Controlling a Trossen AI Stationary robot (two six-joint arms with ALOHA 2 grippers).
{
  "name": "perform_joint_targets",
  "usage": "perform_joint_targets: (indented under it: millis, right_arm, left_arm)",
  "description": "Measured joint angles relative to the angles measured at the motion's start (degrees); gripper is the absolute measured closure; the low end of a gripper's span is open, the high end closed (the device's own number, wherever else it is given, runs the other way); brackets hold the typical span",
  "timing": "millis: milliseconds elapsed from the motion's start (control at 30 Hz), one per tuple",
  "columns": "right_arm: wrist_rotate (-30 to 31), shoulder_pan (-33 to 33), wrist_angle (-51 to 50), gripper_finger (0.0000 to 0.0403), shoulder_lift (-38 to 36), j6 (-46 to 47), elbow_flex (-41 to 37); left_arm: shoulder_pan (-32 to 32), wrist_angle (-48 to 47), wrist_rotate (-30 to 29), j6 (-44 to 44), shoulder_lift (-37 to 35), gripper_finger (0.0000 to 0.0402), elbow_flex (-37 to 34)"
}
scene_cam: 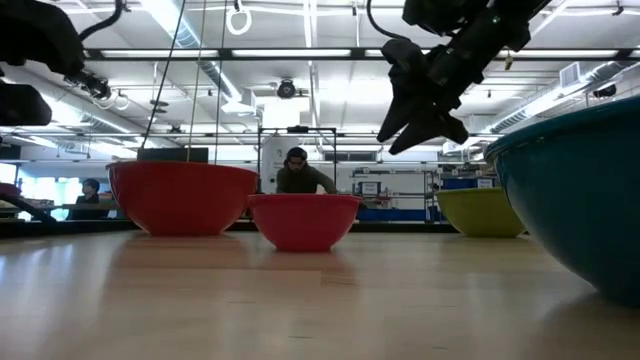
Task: Nest bowls inside each other
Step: Stack orange bowl on top of the red bowl
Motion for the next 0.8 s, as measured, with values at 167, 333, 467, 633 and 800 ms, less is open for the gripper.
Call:
perform_joint_targets:
  millis: [167,333,467,633,800]
  right_arm:
    - [2.1,1.1,-1.3,0.0249,0.0,-0.7,0.0]
    - [1.8,1.4,-1.3,0.0249,0.0,-0.7,0.0]
    - [0.7,1.4,-1.3,0.0249,0.0,-0.7,0.0]
    - [0.6,1.4,-1.7,0.025,0.0,-0.7,0.0]
    - [0.8,1.1,-3.1,0.0257,0.0,-2.7,0.0]
  left_arm:
    - [-2.8,-0.1,-5.0,1.6,5.8,0.0185,0.0]
    - [-3.0,3.0,-5.9,-0.1,10.6,0.025,0.0]
    - [-2.8,8.0,-5.8,-0.3,11.1,0.0365,0.1]
    - [0.2,6.8,-6.7,-3.8,11.0,0.0385,1.5]
    - [3.4,3.5,-5.9,0.4,10.9,0.0388,3.8]
